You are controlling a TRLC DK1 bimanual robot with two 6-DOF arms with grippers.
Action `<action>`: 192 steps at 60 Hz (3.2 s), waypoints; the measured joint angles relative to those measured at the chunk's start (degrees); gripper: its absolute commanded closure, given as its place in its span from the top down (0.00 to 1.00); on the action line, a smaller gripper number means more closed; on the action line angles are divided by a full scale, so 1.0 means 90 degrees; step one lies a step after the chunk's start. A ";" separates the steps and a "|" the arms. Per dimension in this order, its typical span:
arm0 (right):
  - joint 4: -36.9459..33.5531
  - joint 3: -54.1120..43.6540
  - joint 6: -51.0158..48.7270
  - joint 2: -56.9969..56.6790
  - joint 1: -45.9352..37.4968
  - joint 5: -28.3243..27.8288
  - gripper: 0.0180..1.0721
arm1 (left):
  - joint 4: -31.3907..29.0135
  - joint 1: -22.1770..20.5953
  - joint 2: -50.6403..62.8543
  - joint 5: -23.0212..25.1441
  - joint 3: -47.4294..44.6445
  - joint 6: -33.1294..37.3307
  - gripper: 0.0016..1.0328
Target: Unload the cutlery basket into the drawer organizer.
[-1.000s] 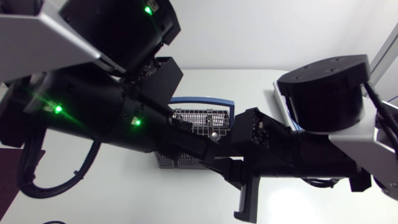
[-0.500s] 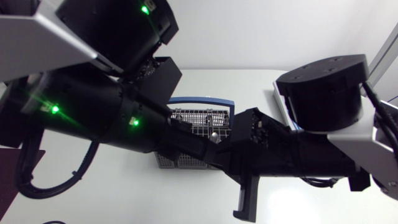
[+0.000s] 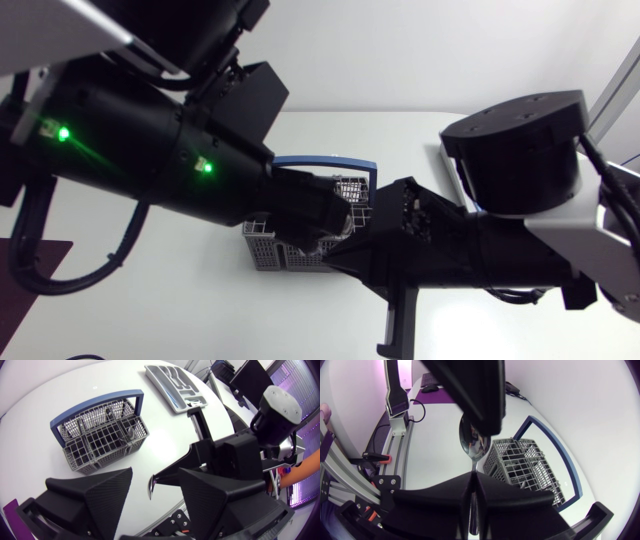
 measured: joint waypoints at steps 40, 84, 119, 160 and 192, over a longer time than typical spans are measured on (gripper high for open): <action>-0.1885 -0.0272 -0.2169 -0.0692 -0.2994 -0.1460 0.05 | 0.0454 0.0544 0.0061 -0.0403 0.0177 -0.0012 0.83; -0.4296 0.0869 -0.7599 0.1630 -0.7866 -0.2361 0.10 | 0.0486 0.0551 0.0641 -0.0610 0.0080 -0.1149 0.84; -0.4294 0.3194 -0.9299 0.4597 -0.9355 -0.1343 0.05 | 0.0979 0.0425 0.0903 -0.0942 -0.0124 -0.1656 0.84; -0.2647 0.3808 -0.9821 0.5926 -0.9418 0.0034 0.05 | 0.1481 0.0415 0.1219 -0.1088 -0.0350 -0.1758 0.83; -0.2188 0.3602 -0.9634 0.5625 -0.9296 0.0155 0.96 | 0.1778 0.0338 0.1343 -0.1134 -0.0440 -0.2038 0.86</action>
